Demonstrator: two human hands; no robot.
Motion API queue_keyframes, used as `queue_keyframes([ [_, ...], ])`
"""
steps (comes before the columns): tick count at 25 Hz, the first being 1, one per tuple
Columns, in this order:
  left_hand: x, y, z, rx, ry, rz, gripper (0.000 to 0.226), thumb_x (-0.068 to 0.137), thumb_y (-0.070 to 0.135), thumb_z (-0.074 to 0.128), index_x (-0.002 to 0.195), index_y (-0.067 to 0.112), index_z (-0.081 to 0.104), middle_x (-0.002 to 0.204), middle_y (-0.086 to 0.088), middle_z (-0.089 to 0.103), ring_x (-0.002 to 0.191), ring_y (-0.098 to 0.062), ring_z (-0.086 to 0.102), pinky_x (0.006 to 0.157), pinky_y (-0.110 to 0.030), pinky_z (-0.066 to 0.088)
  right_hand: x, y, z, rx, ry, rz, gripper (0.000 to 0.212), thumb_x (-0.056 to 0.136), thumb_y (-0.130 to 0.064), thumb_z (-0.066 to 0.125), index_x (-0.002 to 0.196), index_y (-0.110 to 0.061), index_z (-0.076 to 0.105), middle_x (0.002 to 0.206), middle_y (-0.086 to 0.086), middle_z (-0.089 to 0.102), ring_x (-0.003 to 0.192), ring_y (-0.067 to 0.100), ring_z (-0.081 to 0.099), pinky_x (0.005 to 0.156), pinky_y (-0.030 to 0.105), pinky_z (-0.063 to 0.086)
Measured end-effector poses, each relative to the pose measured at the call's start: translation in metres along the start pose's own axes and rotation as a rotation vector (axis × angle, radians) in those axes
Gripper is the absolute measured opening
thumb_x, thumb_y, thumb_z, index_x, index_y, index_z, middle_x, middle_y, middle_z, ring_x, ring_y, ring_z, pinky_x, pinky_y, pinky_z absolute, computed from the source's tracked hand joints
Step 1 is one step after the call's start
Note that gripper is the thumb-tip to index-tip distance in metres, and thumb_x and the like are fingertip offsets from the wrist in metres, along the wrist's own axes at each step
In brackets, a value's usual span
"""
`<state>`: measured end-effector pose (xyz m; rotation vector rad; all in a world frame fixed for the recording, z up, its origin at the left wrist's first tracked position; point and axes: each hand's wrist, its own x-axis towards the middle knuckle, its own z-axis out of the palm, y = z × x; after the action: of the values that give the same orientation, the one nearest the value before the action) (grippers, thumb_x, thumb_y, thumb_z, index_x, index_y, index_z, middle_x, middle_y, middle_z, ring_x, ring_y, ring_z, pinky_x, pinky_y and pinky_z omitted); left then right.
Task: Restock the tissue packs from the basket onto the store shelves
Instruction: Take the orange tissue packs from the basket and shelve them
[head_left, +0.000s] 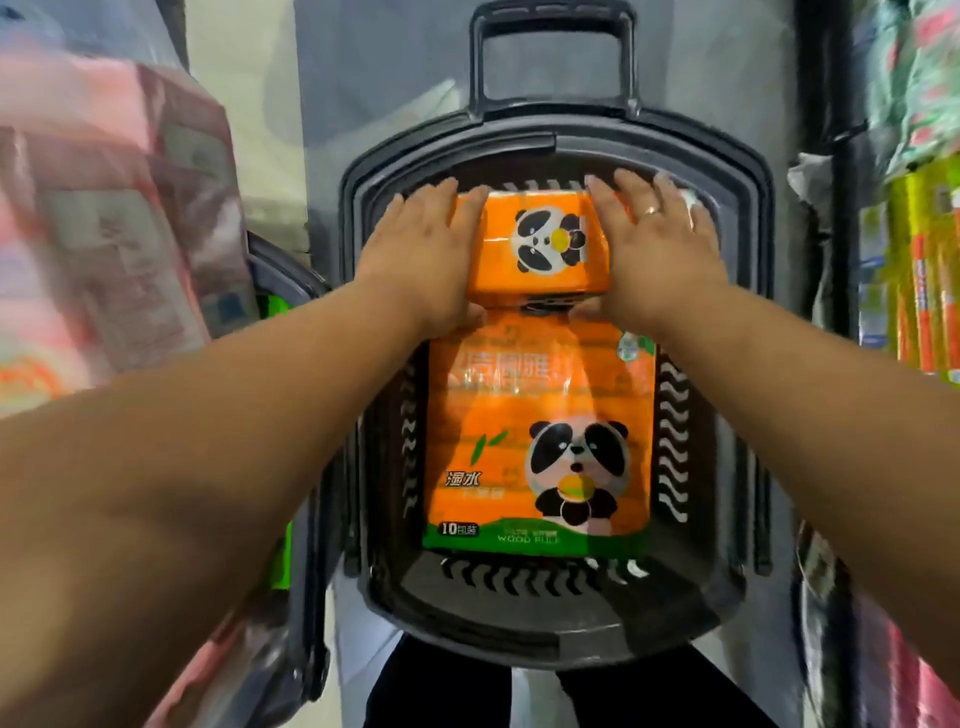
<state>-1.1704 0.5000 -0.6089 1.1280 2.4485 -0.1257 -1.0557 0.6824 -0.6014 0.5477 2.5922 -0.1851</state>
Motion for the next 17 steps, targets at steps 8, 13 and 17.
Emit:
queue_keyframes([
  [8,0.012,-0.002,0.01,0.151,0.141,0.012,0.091,0.069,0.053,0.074,0.139,0.017,0.029,0.136,-0.013,0.038,0.123,-0.034,0.037,0.102,-0.046,0.03,0.019,-0.008,0.02,-0.125,0.114,-0.011,0.092,0.076,-0.043,0.075,0.147,-0.022,0.02,0.149,0.019,0.029,0.14,0.039,0.022,0.114,0.059,0.013],
  [13,-0.021,0.005,-0.007,0.084,0.168,0.062,0.093,0.068,0.059,0.073,0.14,0.018,0.031,0.134,-0.011,0.039,0.123,-0.033,0.038,0.105,-0.045,0.026,-0.017,-0.001,0.005,-0.094,0.147,-0.064,0.084,0.079,-0.048,0.07,0.145,-0.022,0.025,0.144,0.018,0.034,0.137,0.037,0.028,0.114,0.059,0.013],
  [17,-0.043,0.0,-0.039,-0.003,0.161,0.095,0.1,0.065,0.056,0.077,0.143,0.015,0.03,0.136,-0.014,0.038,0.122,-0.035,0.041,0.103,-0.047,0.032,-0.041,-0.006,-0.029,-0.031,0.139,-0.091,0.087,0.073,-0.047,0.074,0.142,-0.02,0.029,0.145,0.016,0.033,0.137,0.036,0.027,0.114,0.059,0.011],
])
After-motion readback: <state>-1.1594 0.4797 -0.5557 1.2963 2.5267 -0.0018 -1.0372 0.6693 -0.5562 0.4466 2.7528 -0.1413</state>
